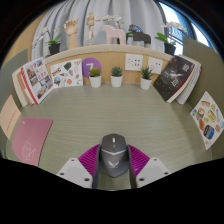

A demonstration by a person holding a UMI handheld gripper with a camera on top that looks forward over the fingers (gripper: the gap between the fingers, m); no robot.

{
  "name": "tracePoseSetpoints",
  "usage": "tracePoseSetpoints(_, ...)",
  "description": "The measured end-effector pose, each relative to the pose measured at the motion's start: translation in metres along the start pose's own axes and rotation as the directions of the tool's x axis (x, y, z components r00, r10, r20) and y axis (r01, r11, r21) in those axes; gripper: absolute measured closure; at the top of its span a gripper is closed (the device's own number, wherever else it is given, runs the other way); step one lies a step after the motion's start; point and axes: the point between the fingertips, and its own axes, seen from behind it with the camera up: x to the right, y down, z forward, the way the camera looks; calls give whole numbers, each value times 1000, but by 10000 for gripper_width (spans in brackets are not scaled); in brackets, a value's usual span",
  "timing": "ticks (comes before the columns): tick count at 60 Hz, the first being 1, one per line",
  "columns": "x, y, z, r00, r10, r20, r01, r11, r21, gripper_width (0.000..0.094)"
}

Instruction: Arrange mouse

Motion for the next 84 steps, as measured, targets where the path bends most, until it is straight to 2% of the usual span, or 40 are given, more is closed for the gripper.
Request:
tracePoseSetpoints(13,-1,3,-1,999,22,-25,-24,997,-69,652)
tracePoseSetpoints(24,5,-3,1,1000,4,-29,-7,994,-113,653)
tracePoseSetpoints(28,5,-21,-8,999,40,-37,-44,994,-103,652)
tracePoseSetpoints(37,-6,-112,-50,997,48,-57,-47,999,26,652)
tracePoseSetpoints(46,-61,-211,-118,997,70,-38,-62,979,193,652)
tracePoseSetpoints(52,-119,-249,-160,997,68,-19,-61,962,268,652)
tracePoseSetpoints(57,-180,-260,-177,998,50,26,-55,952,301,653)
tracePoseSetpoints(66,-273,-224,-158,998,-5,55,-11,962,272,653)
tracePoseSetpoints(73,-320,-161,-113,996,-27,89,11,985,172,654)
tracePoseSetpoints(78,-340,-116,-77,996,-27,90,20,997,80,655)
tracePoseSetpoints(84,-343,-73,-45,997,-37,65,36,999,8,654)
